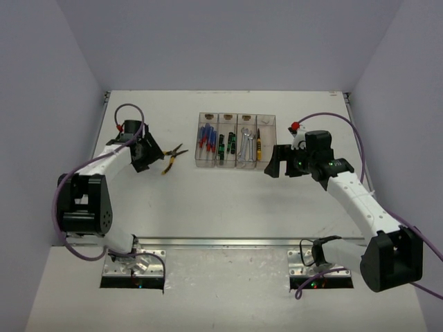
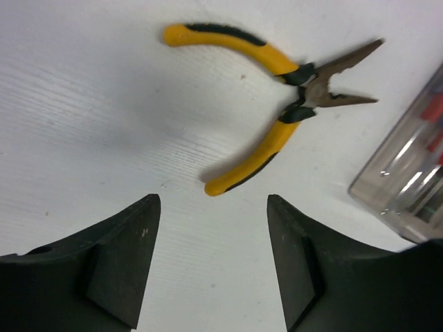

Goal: Sort the tools into containers

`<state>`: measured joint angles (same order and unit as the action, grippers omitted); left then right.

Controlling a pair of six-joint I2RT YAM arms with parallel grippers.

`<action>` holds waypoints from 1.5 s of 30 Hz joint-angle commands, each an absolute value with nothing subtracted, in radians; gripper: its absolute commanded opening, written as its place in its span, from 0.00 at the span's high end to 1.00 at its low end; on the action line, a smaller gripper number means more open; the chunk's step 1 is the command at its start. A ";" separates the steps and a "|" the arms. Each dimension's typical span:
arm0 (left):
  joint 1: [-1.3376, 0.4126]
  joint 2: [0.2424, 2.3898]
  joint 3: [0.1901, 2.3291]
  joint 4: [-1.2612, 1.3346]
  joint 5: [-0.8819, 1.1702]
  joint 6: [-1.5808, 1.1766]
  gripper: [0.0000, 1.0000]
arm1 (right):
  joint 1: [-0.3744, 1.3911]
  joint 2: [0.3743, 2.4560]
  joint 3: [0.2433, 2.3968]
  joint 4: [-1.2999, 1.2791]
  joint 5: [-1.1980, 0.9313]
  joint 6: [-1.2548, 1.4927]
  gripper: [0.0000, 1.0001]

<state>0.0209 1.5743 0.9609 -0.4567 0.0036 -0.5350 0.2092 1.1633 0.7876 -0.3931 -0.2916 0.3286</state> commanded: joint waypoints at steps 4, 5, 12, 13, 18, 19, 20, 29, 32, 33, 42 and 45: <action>-0.051 1.576 1.181 -0.507 -0.077 -0.450 0.28 | 0.207 1.138 0.785 -0.355 -0.301 0.318 0.01; -0.053 1.612 1.235 -0.529 -0.068 -0.398 0.28 | 0.207 1.140 0.785 -0.356 -0.301 0.317 0.01; -0.159 1.757 1.264 -0.644 -0.063 -0.261 0.28 | 0.207 1.144 0.788 -0.354 -0.312 0.313 0.01; -0.165 1.760 1.249 -0.636 -0.064 -0.259 0.29 | 0.207 1.145 0.788 -0.355 -0.314 0.312 0.01; -0.166 1.836 1.216 -0.601 -0.032 -0.245 0.33 | 0.209 1.138 0.787 -0.356 -0.322 0.313 0.01; -0.166 1.837 1.209 -0.591 -0.023 -0.244 0.33 | 0.207 1.138 0.787 -0.356 -0.322 0.313 0.01; -0.166 1.861 1.201 -0.581 -0.020 -0.244 0.34 | 0.209 1.138 0.787 -0.354 -0.322 0.313 0.01; -0.165 1.943 1.189 -0.538 -0.098 -0.291 0.61 | 0.209 1.139 0.786 -0.354 -0.328 0.311 0.01; -0.166 1.942 1.171 -0.523 -0.090 -0.300 0.74 | 0.209 1.137 0.786 -0.354 -0.328 0.311 0.01; -0.166 1.942 1.163 -0.517 -0.087 -0.302 0.79 | 0.209 1.135 0.785 -0.354 -0.328 0.311 0.01; -0.168 1.751 1.049 -0.419 -0.079 -0.417 1.00 | 0.209 1.122 0.771 -0.331 -0.352 0.316 0.01; -0.176 1.621 0.970 -0.372 -0.091 -0.462 1.00 | 0.209 1.116 0.761 -0.314 -0.410 0.324 0.01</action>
<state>-0.1707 1.7854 1.0544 -0.4363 -0.0907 -0.3705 0.2092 1.1463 0.7753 -0.3792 -0.3350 0.3283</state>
